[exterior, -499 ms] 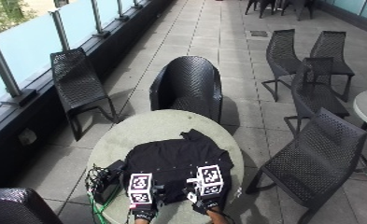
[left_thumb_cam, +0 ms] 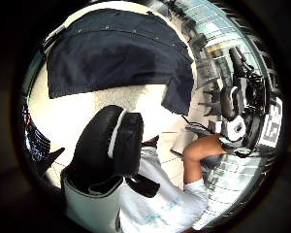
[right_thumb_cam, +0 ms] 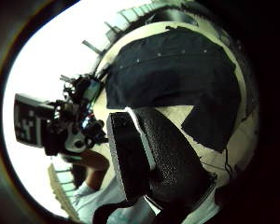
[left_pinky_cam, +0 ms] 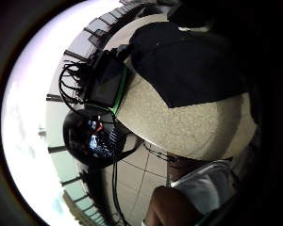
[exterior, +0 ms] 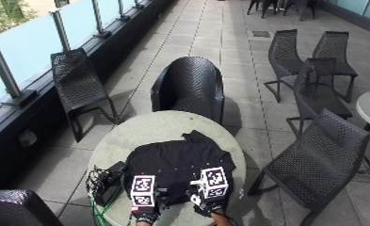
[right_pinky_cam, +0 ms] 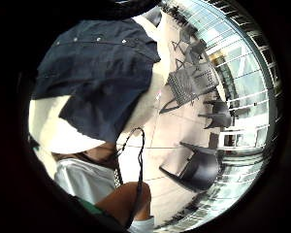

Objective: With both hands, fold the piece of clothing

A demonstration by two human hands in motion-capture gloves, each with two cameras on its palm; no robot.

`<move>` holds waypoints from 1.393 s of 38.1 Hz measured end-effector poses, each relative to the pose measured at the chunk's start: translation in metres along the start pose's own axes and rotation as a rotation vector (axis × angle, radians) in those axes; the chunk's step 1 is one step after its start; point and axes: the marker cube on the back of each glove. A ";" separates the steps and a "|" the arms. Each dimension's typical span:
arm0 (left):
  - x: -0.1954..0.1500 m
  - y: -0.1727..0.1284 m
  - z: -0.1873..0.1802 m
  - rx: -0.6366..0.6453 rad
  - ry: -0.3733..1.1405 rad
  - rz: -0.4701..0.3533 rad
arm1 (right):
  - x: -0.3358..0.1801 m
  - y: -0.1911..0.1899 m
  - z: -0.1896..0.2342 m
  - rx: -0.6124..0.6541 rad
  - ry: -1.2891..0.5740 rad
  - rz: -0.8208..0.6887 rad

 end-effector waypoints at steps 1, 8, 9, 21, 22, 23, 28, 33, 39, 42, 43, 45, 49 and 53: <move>0.000 0.001 0.000 0.001 0.001 0.001 | 0.000 0.001 0.000 -0.003 0.004 -0.001; -0.001 0.005 0.004 0.005 -0.017 0.003 | 0.001 0.004 0.003 -0.006 -0.016 -0.027; -0.001 0.005 0.008 0.009 -0.025 0.003 | 0.003 0.003 0.008 0.009 -0.027 -0.029; -0.026 -0.044 0.118 0.046 -0.107 0.023 | 0.053 0.002 0.111 -0.094 -0.061 0.064; -0.027 -0.044 0.121 0.036 -0.102 0.027 | 0.056 0.002 0.113 -0.111 -0.065 0.070; -0.028 -0.044 0.123 0.036 -0.096 0.030 | 0.058 0.001 0.116 -0.122 -0.066 0.077; -0.036 -0.055 0.122 0.245 -0.161 0.013 | 0.073 -0.013 0.135 -0.082 -0.065 0.100; -0.043 -0.055 0.103 0.427 -0.349 0.010 | 0.081 -0.027 0.144 0.102 -0.014 0.071; -0.030 -0.037 0.098 0.411 -0.292 0.072 | 0.074 -0.008 0.123 0.187 0.015 -0.026; -0.022 -0.020 0.080 0.446 -0.202 0.132 | 0.078 0.011 0.103 0.147 0.019 -0.063; -0.022 -0.012 0.070 0.456 -0.194 0.149 | 0.080 0.017 0.094 0.133 0.017 -0.075; -0.030 0.004 0.047 0.469 -0.237 0.169 | 0.083 0.028 0.074 0.096 -0.007 -0.102; -0.032 0.038 0.005 0.425 -0.251 0.214 | 0.090 0.036 0.037 0.021 -0.038 -0.150; -0.013 0.049 -0.035 0.356 -0.175 0.249 | 0.089 0.004 -0.010 -0.018 -0.010 -0.185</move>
